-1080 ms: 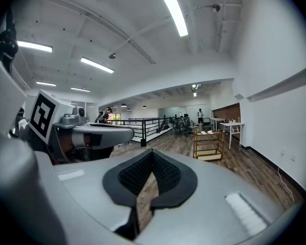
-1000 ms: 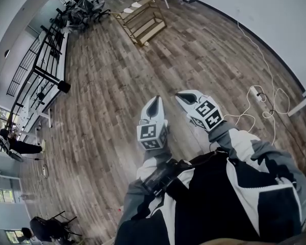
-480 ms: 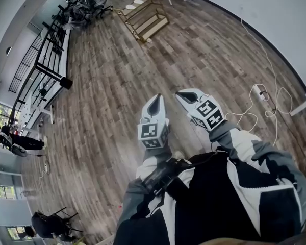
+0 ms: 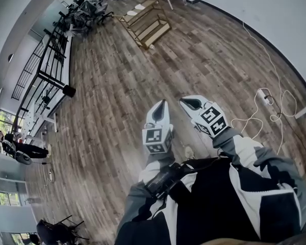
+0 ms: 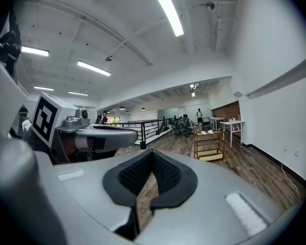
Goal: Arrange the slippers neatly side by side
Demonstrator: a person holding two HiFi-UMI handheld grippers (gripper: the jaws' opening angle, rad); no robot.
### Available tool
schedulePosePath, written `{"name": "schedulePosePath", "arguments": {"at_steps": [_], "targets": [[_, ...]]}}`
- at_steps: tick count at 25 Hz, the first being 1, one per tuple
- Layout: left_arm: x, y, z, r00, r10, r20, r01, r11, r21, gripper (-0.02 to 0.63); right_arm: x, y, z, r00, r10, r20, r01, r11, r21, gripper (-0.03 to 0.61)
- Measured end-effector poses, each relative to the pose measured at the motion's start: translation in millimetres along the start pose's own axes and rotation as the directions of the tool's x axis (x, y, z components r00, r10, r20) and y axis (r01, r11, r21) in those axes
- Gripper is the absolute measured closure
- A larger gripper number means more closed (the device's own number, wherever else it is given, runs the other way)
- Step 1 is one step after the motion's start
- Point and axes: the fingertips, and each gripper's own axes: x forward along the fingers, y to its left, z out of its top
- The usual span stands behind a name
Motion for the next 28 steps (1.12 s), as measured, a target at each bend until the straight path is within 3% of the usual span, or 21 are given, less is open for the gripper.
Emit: {"name": "schedulePosePath", "arguments": {"at_steps": [7, 18, 28], "targets": [[37, 43, -12, 0.998, -0.055, 0.006, 0.055, 0.998, -0.036, 0.609, 48, -20, 2, 0.998, -0.049, -0.032, 0.048, 0.999, -0.013, 0.574], [99, 141, -3, 0.991, -0.120, 0.062, 0.124, 0.990, -0.063, 0.609, 149, -58, 30, 0.990, -0.132, -0.051, 0.130, 0.991, -0.042, 0.574], [158, 188, -19, 0.976, -0.204, 0.074, 0.211, 0.972, -0.100, 0.609, 199, -99, 29, 0.969, -0.232, -0.080, 0.229, 0.973, -0.040, 0.574]]}}
